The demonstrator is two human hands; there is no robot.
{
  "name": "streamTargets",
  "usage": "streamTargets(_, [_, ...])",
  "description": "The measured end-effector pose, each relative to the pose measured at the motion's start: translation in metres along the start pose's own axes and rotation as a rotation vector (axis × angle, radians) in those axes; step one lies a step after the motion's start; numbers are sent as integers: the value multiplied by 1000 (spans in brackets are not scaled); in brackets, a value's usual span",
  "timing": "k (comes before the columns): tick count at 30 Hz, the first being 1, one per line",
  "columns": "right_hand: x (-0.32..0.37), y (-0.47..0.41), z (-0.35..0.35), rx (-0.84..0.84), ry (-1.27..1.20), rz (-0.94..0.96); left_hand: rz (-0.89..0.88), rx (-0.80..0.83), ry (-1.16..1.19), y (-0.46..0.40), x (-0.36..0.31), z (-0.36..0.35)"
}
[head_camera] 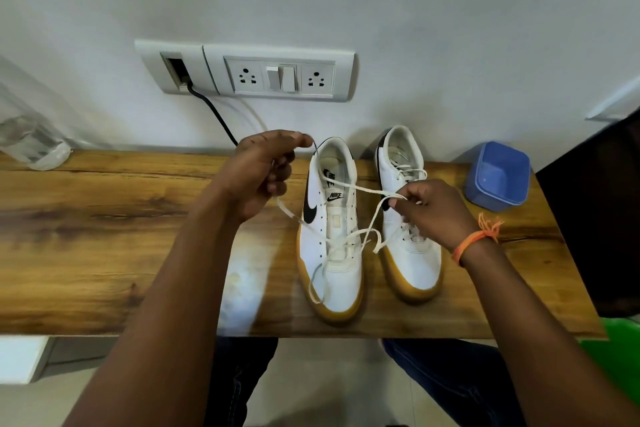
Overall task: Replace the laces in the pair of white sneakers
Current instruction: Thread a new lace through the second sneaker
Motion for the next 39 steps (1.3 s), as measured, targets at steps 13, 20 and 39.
streamTargets(13, [5, 5, -8, 194, -18, 117, -153, -172, -81, 1, -11, 14])
streamTargets(20, [45, 9, 10, 3, -521, 205, -17, 179, -284, 4, 24, -50])
streamTargets(39, [-51, -3, 33, -44, 349, -212, 243, 61, -781, 8, 26, 24])
Point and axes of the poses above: each hand's wrist, its own y-axis away from the middle knuckle, its own z-axis out of the back of the hand, x = y × z, the point moved 9 cm from there along -y, towards the middle knuckle, and after that the axes turned 13 degrees about y, right-handed, at the moved point
